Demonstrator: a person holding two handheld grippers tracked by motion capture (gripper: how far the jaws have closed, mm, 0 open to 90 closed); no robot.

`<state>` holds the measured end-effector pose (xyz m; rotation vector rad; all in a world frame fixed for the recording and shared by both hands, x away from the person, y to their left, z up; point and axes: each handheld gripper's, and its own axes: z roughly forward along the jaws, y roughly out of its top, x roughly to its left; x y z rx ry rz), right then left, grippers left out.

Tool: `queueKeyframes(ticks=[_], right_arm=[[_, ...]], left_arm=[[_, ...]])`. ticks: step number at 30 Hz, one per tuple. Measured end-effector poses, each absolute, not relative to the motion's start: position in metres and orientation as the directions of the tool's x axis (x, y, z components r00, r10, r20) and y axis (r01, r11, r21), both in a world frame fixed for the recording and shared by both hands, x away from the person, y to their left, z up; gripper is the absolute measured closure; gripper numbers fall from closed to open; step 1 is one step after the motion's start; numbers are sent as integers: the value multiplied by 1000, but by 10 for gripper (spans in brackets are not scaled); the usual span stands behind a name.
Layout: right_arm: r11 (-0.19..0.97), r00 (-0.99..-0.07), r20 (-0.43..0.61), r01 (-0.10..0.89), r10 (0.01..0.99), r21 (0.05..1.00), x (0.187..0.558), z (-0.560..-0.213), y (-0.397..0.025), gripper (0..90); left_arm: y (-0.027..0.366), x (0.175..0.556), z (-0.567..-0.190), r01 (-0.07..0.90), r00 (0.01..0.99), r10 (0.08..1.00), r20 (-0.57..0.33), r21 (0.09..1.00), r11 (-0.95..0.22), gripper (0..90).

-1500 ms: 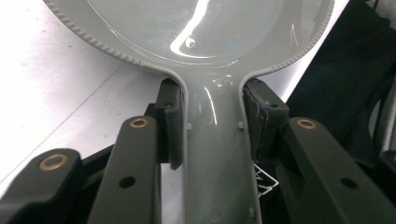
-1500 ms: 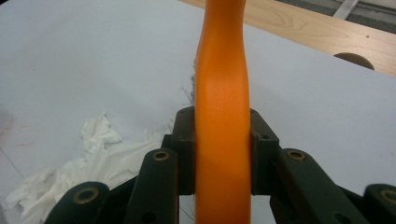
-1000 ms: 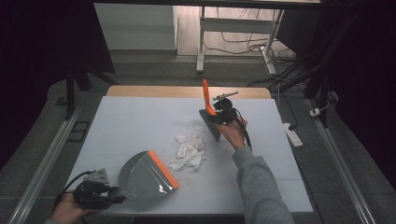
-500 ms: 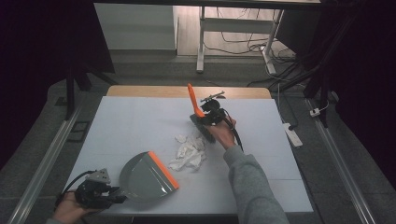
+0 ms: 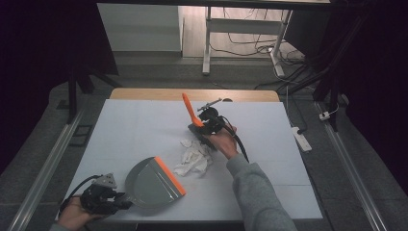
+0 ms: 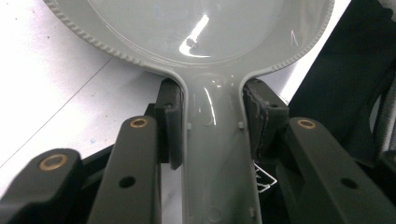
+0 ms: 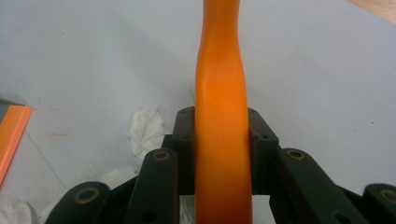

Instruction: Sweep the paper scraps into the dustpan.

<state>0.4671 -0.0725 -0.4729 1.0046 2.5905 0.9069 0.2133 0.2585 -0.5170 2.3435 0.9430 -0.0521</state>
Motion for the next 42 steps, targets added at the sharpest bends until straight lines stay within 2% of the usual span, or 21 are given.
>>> queueKeyframes(ticks=[12,24,28,31,35,42], right_arm=[[564,-757,58,533,651,631,452,-473,-67,702],[604,-833,122,485,540,633,418,-472,-40,702],[582,-851,131,451,508,676,408,-458,-34,702],[560,-850,81,411,520,719,409,-441,-38,702],[539,-823,42,408,566,737,421,-427,-45,702],[553,-775,9,458,632,696,454,-442,-51,702]], left_arm=[[254,217,-517,641,746,619,-245,515,-569,620],[249,220,-517,640,747,619,-242,512,-572,620],[250,220,-517,639,748,618,-243,515,-571,620],[250,220,-517,639,748,618,-242,515,-571,620],[250,220,-517,639,748,618,-242,516,-571,620],[251,220,-518,639,749,616,-245,517,-570,620]])
